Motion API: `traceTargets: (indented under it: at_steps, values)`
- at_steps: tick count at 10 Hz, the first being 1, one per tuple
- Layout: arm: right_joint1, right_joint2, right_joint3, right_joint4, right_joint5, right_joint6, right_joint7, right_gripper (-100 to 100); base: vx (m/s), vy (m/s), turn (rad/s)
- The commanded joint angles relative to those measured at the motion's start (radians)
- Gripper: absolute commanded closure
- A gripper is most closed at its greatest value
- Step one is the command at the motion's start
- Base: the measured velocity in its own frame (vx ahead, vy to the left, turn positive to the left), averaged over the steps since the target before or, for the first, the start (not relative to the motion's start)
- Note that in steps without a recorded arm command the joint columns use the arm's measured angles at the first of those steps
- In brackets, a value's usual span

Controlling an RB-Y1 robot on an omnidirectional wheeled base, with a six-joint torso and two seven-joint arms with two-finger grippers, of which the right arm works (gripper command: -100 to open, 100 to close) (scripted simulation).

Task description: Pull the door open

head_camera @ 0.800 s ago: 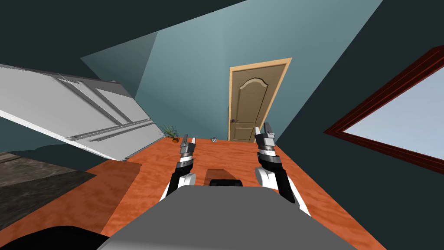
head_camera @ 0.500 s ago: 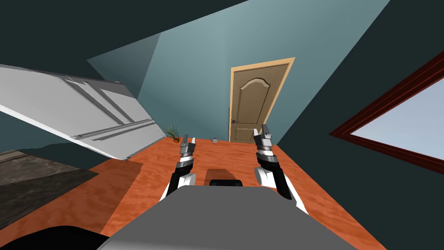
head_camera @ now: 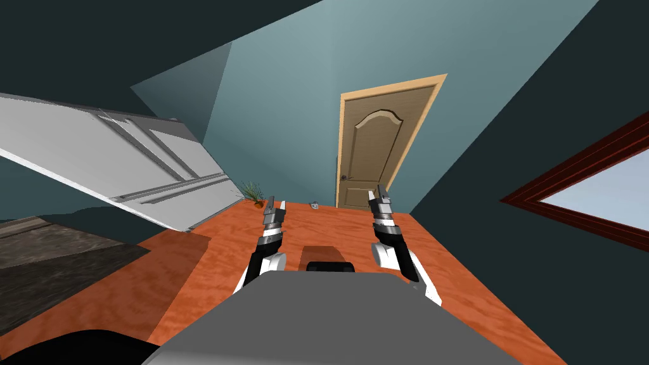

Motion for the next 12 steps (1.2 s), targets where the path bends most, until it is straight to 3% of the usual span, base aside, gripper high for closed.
traceTargets:
  at_steps: [1,11,12]
  values:
    - [-0.012,-0.007,-0.003,0.034,-0.002,-0.006,0.001,-100,0.064,0.008,0.039]
    - [-0.108,-0.079,-0.067,0.310,-0.040,-0.061,-0.011,-100,0.089,0.001,0.059]
    - [-0.108,-0.079,-0.067,0.316,-0.040,-0.061,-0.011,-100,0.054,-0.013,0.021]
